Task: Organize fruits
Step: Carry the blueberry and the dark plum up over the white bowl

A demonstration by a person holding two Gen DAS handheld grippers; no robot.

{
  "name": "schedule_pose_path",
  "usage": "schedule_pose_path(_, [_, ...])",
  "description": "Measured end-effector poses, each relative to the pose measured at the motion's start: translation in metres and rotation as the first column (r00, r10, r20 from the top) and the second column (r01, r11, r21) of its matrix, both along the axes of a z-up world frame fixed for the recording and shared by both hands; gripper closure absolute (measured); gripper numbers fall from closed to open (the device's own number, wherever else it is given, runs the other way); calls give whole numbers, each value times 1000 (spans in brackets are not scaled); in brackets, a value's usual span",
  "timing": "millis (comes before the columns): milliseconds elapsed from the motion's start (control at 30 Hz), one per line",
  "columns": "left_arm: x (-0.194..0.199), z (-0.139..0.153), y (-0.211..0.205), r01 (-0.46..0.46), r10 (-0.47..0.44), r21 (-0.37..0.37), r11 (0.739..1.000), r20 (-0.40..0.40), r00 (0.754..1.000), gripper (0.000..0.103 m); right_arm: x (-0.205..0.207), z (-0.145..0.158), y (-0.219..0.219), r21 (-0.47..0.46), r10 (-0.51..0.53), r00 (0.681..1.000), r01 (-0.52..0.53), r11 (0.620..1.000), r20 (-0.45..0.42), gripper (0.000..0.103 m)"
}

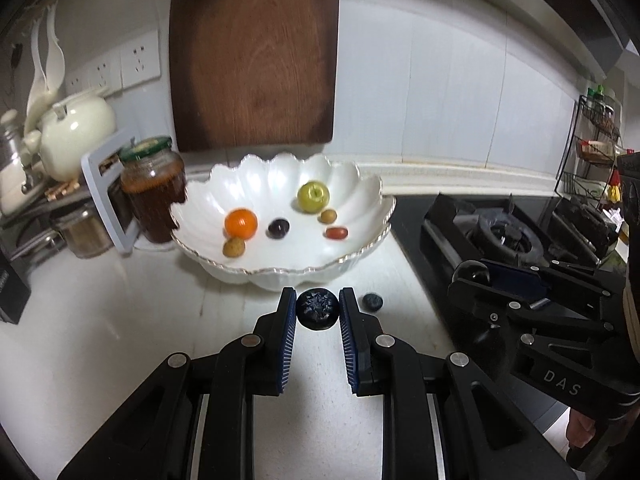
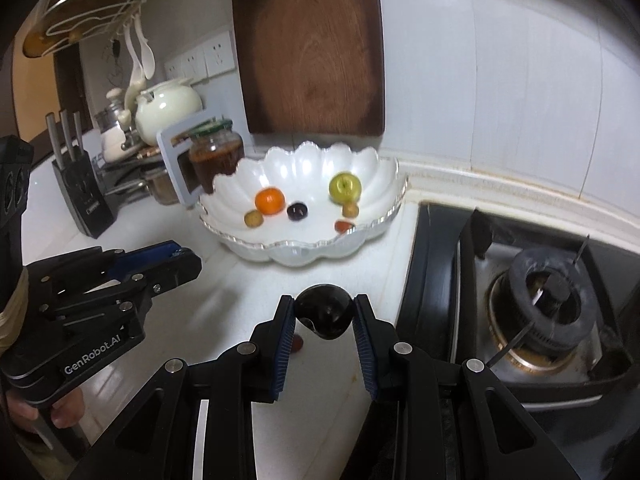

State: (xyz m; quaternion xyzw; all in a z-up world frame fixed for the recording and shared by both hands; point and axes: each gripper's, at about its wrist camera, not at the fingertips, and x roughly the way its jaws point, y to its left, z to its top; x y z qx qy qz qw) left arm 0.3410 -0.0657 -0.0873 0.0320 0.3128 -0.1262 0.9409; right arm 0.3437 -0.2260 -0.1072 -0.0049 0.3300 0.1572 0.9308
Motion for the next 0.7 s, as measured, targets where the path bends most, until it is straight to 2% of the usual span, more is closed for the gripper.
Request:
schedule_pose_path(300, [-4,27,2,-26,26,-2,1000,80,996,81,1,31,0,10,16,995,-18,1000,96,72])
schedule_pose_path(700, [10,56,8,-75,75,-8,997,155,985,81,26,50,4,26,3,990,-6,1000,141,72])
